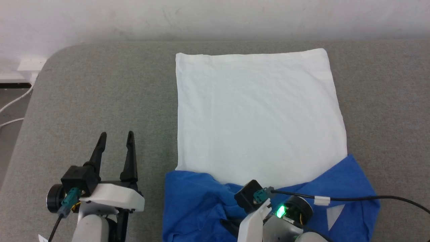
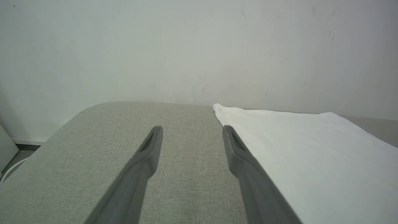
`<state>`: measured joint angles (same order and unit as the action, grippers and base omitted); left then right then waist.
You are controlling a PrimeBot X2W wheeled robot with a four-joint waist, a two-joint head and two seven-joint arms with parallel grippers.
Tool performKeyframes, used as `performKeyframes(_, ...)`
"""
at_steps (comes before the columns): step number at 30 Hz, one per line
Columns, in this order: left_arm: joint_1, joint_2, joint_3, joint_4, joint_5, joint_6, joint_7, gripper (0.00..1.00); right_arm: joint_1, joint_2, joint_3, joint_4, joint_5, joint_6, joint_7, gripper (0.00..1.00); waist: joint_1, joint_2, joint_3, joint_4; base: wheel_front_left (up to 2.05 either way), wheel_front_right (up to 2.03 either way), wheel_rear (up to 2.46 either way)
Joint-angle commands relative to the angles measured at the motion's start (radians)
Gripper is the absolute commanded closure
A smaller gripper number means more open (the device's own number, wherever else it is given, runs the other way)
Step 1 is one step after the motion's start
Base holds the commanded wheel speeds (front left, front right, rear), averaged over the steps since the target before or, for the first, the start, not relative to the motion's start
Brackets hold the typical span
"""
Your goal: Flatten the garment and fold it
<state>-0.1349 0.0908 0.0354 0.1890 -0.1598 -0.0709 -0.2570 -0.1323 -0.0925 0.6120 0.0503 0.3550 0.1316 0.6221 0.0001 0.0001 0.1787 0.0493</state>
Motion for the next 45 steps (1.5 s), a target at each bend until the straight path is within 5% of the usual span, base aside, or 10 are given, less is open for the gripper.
performKeyframes(1,-0.016,-0.004,0.003,0.001,-0.002,-0.007,-0.005,0.00,0.008,0.006,-0.010,0.015,0.011,-0.001,-0.012,0.85,-0.0001,-0.0001,0.002,-0.003,0.00,0.00,0.00)
performKeyframes(2,-0.016,-0.004,0.005,0.001,-0.002,-0.007,-0.005,0.00,0.006,0.007,-0.011,0.024,0.014,-0.001,-0.016,0.65,-0.0001,-0.0001,0.003,-0.006,0.00,0.00,0.00)
performKeyframes(3,-0.016,-0.004,0.006,0.001,-0.002,-0.007,-0.005,0.00,0.004,0.007,-0.012,0.029,0.018,-0.001,-0.020,0.00,-0.0001,-0.0001,0.003,-0.008,0.00,0.00,0.00)
performKeyframes(13,-0.015,-0.001,0.013,0.004,0.005,-0.014,-0.005,0.00,-0.001,0.031,-0.180,-0.129,0.061,-0.001,-0.231,0.00,-0.0001,-0.0001,-0.014,-0.034,0.00,0.00,0.00)
performKeyframes(23,-0.147,0.041,-0.044,0.052,0.038,-0.032,0.035,0.00,0.020,0.040,-0.486,-0.272,-0.082,-0.001,-0.474,0.00,-0.0001,-0.0001,0.046,-0.105,0.00,0.00,0.00)
performKeyframes(33,-0.530,0.095,-0.041,0.258,0.005,-0.032,0.315,0.00,-0.003,0.042,-0.537,-0.224,-0.109,-0.001,-0.543,0.00,-0.0001,-0.0001,0.218,-0.226,0.00,0.00,0.00)
performKeyframes(41,-0.778,0.169,0.003,0.445,0.006,0.067,0.622,0.00,-0.053,0.042,-0.491,-0.203,-0.068,-0.001,-0.558,0.00,-0.0001,-0.0001,0.330,-0.345,0.00,0.00,0.00)
performKeyframes(45,-0.828,0.199,0.013,0.470,0.012,0.092,0.674,0.00,-0.060,0.042,-0.482,-0.197,-0.052,-0.001,-0.568,0.00,-0.0001,-0.0001,0.358,-0.378,0.00,0.00,0.00)
